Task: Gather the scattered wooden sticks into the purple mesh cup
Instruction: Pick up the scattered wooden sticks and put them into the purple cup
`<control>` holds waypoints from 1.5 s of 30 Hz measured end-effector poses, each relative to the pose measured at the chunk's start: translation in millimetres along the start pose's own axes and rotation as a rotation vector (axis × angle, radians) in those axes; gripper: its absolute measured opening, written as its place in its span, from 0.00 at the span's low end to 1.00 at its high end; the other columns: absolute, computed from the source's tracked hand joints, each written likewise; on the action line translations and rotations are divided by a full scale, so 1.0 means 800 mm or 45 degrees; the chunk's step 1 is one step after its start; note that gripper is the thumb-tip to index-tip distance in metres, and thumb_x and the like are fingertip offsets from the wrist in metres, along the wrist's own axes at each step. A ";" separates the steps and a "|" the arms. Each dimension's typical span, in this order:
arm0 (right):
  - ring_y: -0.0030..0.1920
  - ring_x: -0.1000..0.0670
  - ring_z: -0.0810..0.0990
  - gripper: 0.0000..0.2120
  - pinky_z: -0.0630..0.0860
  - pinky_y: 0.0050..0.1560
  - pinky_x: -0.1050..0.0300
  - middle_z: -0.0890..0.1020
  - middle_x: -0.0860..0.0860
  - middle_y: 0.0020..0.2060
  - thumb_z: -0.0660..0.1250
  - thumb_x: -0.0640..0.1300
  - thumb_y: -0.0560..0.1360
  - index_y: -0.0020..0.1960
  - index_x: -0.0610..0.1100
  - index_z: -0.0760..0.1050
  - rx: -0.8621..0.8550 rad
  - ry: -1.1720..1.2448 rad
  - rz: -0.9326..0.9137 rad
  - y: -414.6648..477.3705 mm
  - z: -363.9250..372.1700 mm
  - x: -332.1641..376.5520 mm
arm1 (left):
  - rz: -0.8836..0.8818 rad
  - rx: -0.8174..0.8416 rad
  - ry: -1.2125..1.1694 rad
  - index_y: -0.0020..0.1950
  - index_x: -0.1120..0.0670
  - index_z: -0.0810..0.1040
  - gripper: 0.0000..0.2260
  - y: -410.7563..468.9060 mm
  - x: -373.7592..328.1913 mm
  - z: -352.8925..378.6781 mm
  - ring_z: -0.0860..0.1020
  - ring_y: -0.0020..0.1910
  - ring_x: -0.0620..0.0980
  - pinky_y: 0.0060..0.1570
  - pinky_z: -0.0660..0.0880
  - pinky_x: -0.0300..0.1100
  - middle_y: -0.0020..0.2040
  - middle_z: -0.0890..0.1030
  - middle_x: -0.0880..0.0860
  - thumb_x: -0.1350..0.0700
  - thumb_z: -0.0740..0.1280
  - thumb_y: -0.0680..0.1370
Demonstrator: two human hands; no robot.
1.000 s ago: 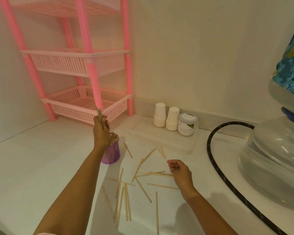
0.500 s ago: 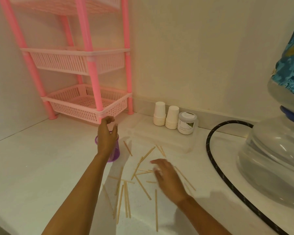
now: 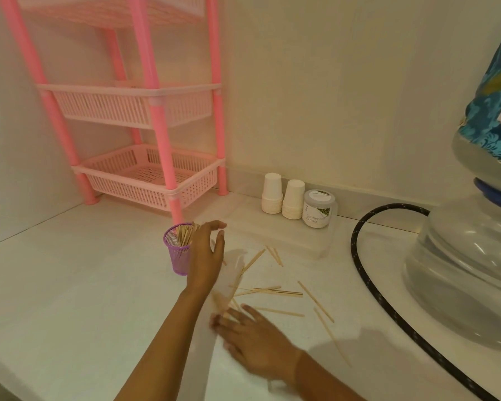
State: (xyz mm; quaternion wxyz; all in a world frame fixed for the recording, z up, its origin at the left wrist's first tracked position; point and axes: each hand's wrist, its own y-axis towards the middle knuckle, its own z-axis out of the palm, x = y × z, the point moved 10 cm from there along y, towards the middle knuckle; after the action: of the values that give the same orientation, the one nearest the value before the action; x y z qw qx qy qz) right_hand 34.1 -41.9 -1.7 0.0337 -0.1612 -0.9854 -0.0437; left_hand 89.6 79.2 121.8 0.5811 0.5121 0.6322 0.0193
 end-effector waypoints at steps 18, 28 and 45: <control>0.75 0.46 0.55 0.52 0.57 0.74 0.51 0.57 0.47 0.76 0.27 0.75 0.63 0.76 0.46 0.52 -0.049 0.256 1.189 -0.105 -0.030 -0.167 | 0.445 1.269 0.675 0.74 0.47 0.65 0.18 -0.101 0.037 0.129 0.64 0.74 0.48 0.73 0.59 0.40 0.75 0.63 0.48 0.54 0.55 0.83; 0.72 0.49 0.60 0.26 0.60 0.74 0.57 0.62 0.50 0.74 0.53 0.54 0.81 0.75 0.45 0.54 0.011 0.152 0.928 -0.064 -0.016 -0.112 | 0.514 1.285 0.602 0.60 0.54 0.80 0.12 -0.081 0.032 0.134 0.78 0.57 0.49 0.58 0.75 0.40 0.60 0.79 0.53 0.59 0.64 0.78; 0.61 0.48 0.71 0.17 0.72 0.58 0.58 0.71 0.48 0.62 0.57 0.30 0.78 0.63 0.43 0.69 -0.097 0.078 0.953 -0.063 -0.042 -0.129 | 0.465 1.186 0.651 0.61 0.53 0.80 0.12 -0.076 0.024 0.121 0.80 0.56 0.47 0.58 0.75 0.39 0.59 0.82 0.50 0.56 0.62 0.80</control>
State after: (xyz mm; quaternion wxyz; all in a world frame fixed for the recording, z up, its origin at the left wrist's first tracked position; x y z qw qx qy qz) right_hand 117.2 -124.9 19.4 0.0707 -0.5098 -0.8546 -0.0698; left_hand 128.3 7.7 39.1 0.1092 0.7948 0.5958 -0.0380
